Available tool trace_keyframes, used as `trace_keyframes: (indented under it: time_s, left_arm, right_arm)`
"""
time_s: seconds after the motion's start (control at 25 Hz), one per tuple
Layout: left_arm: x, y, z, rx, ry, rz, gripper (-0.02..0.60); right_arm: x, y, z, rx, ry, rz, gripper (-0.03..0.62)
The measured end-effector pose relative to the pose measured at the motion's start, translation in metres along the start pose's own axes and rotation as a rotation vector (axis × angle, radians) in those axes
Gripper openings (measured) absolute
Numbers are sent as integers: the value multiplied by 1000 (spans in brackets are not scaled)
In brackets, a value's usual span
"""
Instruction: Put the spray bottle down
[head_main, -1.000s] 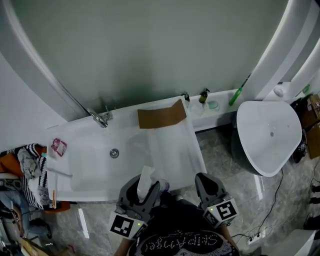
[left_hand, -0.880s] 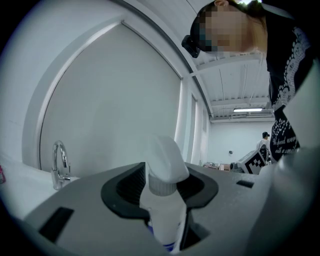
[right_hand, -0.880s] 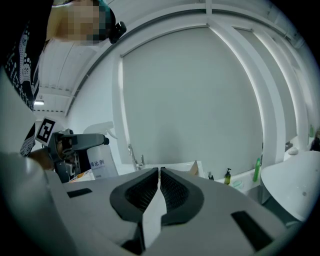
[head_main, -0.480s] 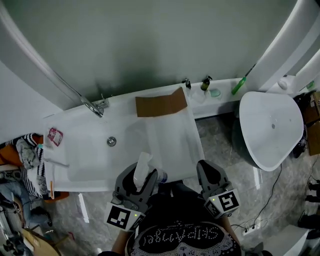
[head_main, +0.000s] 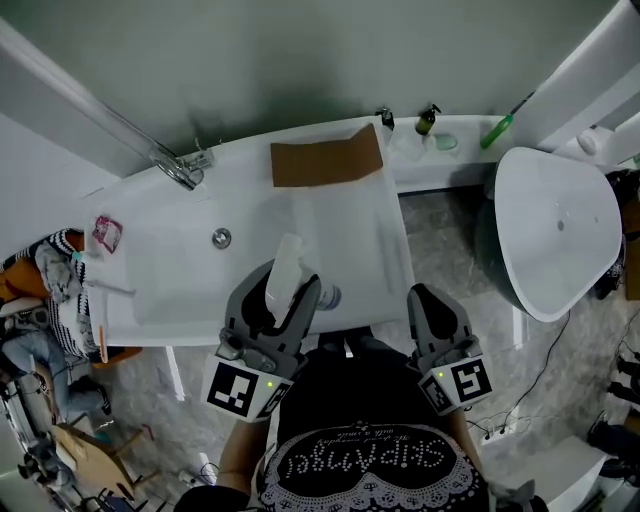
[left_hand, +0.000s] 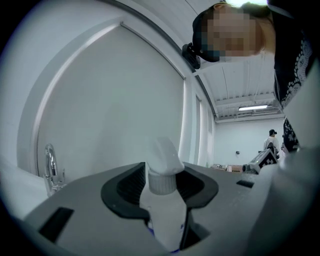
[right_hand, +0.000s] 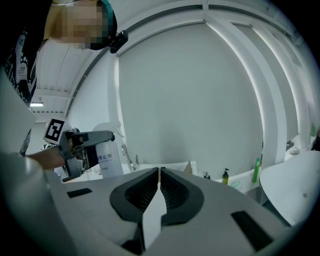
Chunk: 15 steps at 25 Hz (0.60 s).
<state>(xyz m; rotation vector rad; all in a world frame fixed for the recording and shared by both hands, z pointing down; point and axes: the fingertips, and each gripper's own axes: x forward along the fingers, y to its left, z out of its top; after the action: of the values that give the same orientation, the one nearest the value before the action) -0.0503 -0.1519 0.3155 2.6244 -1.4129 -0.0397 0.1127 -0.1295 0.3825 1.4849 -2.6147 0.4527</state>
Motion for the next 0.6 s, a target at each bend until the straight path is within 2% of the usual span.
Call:
trace_keyframes:
  time_s: [0.32,0.6]
  left_arm:
    - [72,18,-13,56,-32,6,176]
    - [122,35,-50,108,-24,48,176]
  right_arm:
    - [-12,-29,-1,17,-12,-74,28]
    - [-25,-57,-3,34,-4,-158,28]
